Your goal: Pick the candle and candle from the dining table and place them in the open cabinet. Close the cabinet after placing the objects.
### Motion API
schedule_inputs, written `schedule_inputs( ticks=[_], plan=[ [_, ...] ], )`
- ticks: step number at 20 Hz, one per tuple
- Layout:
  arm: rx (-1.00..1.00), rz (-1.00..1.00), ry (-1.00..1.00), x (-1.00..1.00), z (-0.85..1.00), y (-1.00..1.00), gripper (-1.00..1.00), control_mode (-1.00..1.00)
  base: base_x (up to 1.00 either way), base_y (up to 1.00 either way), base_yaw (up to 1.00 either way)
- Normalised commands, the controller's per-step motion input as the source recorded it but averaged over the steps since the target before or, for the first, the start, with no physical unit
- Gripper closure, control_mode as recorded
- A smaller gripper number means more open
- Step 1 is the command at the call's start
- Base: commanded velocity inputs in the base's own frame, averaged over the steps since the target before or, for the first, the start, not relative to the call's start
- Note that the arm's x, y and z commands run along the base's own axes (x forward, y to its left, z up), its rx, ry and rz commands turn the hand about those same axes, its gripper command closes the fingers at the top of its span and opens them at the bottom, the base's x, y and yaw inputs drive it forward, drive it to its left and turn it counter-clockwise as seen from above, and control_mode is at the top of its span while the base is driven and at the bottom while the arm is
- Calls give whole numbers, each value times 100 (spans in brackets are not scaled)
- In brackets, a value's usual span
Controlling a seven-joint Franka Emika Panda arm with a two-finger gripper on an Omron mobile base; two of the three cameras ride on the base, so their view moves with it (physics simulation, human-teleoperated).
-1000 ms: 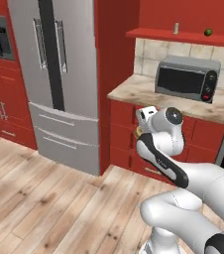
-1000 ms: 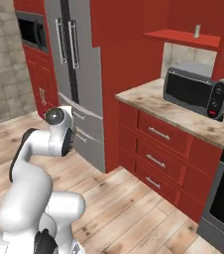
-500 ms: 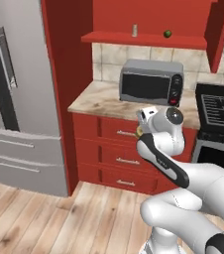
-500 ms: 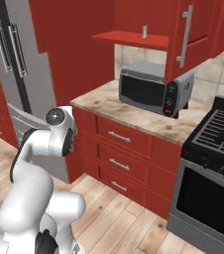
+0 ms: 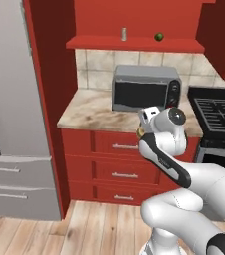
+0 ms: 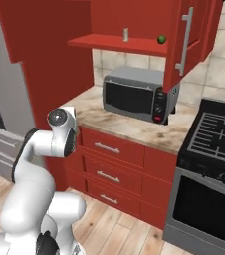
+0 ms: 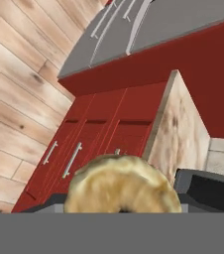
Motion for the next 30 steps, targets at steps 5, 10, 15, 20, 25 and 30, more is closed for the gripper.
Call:
schedule_inputs(
  ticks=[5,10,15,20,25,30],
  plan=[
    [0,0,0,0,0,0,100,100,53,18,-27],
    [0,0,0,0,0,0,100,100,52,15,-26],
    [0,0,0,0,0,0,100,100,42,18,-25],
    [0,0,0,0,0,0,100,100,26,34,-17],
    [0,0,0,0,0,0,100,100,28,48,-14],
    [0,0,0,0,0,0,100,100,33,43,-11]
  ],
)
